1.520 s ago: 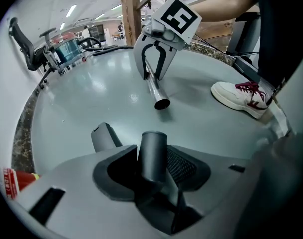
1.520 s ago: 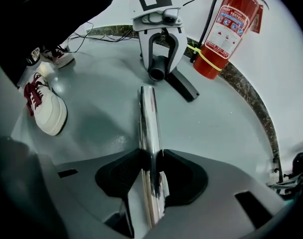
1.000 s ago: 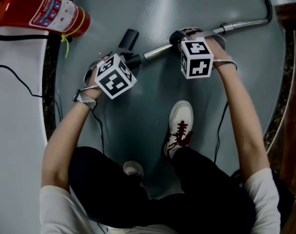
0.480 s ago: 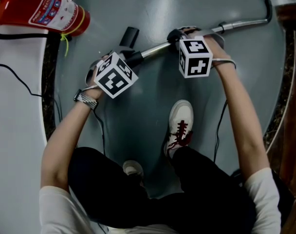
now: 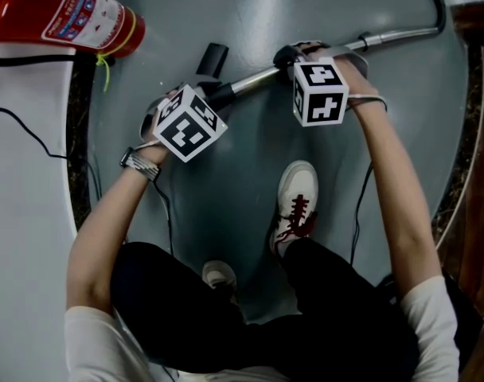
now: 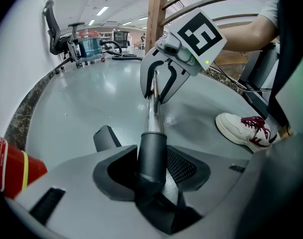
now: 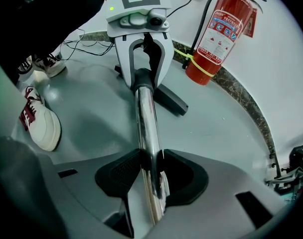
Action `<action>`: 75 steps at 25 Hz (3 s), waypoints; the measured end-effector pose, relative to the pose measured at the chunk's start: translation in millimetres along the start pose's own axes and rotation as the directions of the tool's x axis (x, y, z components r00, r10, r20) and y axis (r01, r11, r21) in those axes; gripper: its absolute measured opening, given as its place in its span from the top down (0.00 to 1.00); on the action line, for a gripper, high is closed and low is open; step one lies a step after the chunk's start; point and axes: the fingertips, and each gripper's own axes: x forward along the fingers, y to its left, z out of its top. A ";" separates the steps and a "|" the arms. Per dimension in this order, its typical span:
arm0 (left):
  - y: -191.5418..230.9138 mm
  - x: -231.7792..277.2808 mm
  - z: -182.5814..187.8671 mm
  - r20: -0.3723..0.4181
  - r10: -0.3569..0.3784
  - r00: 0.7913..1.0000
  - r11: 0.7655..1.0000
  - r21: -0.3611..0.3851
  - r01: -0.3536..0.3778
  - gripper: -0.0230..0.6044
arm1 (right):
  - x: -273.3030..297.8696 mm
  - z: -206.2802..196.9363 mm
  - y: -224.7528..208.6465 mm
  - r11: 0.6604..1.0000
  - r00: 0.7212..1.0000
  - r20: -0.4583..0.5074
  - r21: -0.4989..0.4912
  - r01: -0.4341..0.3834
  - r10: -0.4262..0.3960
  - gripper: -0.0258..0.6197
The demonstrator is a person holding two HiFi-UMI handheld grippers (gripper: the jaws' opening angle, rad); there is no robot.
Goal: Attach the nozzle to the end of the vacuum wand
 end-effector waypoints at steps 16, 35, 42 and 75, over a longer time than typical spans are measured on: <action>2.6 -3.4 0.6 -0.034 -0.015 0.999 0.992 -0.126 0.011 0.68 | -2.0 4.5 -3.6 0.999 1.000 -0.007 0.031 0.030 -0.030 0.71; -9.6 3.9 -2.6 -0.143 0.008 0.990 1.000 -0.017 -0.010 0.68 | 0.4 4.3 5.6 0.999 0.999 -0.032 -0.034 0.038 -0.039 0.72; -8.1 1.6 0.6 -0.111 0.010 0.994 1.000 -0.002 -0.010 0.69 | -0.4 9.5 2.3 0.998 0.998 -0.011 -0.032 0.057 -0.057 0.72; -16.1 9.7 5.7 -0.064 0.034 0.997 0.996 0.087 -0.029 0.70 | 3.5 8.3 11.9 0.998 0.998 0.000 -0.024 0.057 -0.057 0.72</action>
